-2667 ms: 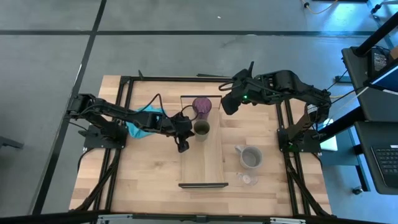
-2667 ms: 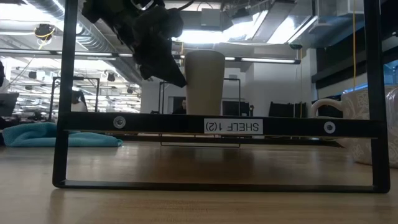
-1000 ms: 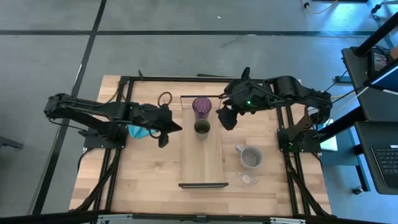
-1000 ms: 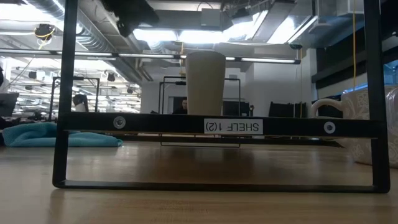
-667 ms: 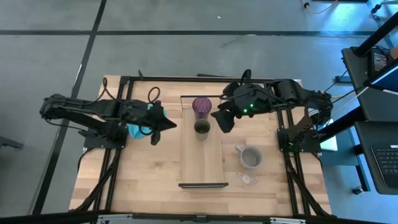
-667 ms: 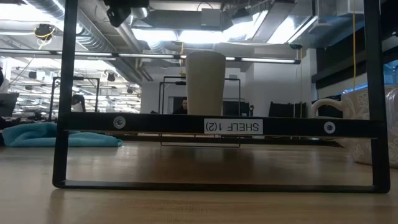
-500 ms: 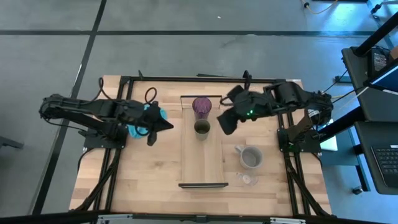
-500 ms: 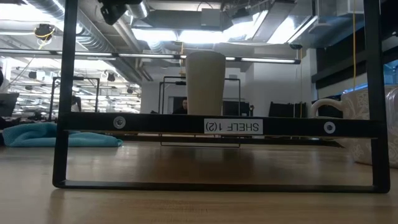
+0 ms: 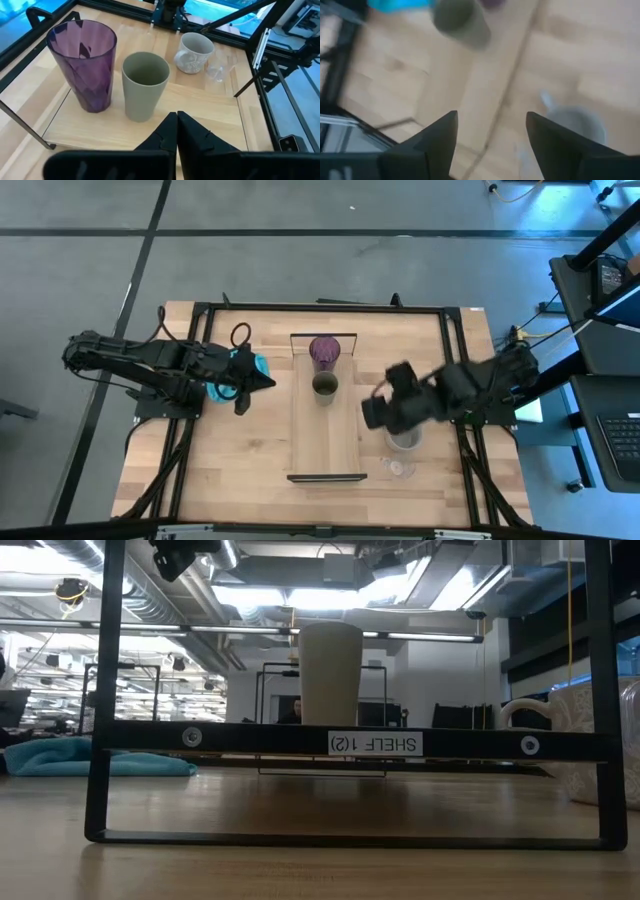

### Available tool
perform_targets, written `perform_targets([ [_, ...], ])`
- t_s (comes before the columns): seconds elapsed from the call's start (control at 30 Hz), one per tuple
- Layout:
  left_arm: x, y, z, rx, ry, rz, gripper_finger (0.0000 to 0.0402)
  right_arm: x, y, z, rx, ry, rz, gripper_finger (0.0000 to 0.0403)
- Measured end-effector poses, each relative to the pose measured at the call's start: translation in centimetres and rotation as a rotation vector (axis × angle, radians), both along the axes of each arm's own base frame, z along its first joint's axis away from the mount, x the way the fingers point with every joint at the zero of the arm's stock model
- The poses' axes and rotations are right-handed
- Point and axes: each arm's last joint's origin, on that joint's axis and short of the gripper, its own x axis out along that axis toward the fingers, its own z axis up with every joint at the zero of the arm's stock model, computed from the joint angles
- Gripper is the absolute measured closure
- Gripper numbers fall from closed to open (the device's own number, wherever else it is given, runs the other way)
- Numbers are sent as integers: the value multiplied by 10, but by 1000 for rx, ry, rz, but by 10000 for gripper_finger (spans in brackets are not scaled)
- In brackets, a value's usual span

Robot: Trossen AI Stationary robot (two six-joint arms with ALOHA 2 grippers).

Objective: Stack small to large cups/mugs on shelf
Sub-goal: Put the light gray mug on the shelf

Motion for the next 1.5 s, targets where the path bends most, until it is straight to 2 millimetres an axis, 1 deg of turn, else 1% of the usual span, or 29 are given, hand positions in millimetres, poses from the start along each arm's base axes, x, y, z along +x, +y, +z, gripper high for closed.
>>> perform_targets([
  [0.17,0,0,0,16,0,-9,392,-14,34,-31,91,107,-102,166],
  [0.27,0,1,0,24,0,-10,397,-26,53,-43,116,121,-185,166],
  [0.37,0,2,0,22,4,-5,400,-37,68,-53,123,126,-257,166],
  [0.47,0,4,-1,13,19,-10,397,-41,72,-65,134,201,-273,166],
  [0.6,-1,7,-4,14,45,3,393,-40,71,-83,81,238,-276,166],
  [0.67,-2,8,-4,14,49,9,392,-39,73,-87,88,230,-267,166],
  [0.73,-2,9,-4,14,50,13,395,-38,72,-86,80,222,-269,166],
  [0.8,-1,10,-4,13,50,17,398,-35,67,-82,60,195,-282,166],
  [0.83,-1,10,-4,13,49,20,400,-33,64,-79,33,151,-287,166],
  [0.93,-1,11,-4,13,50,22,399,-22,55,-62,-100,-60,-261,166],
  [1.0,-1,11,-4,11,50,18,396,-16,48,-48,-162,-141,-229,166],
  [1.1,-1,10,-4,1,51,-1,394,-8,33,-30,-208,-123,-123,166],
  [1.23,-1,10,-4,1,51,-1,399,3,5,-13,-286,-55,34,166],
  [1.4,-1,10,-4,0,51,0,396,14,-40,8,-356,21,183,166],
  [1.5,-1,10,-4,0,51,0,392,18,-70,17,-332,66,285,166],
])
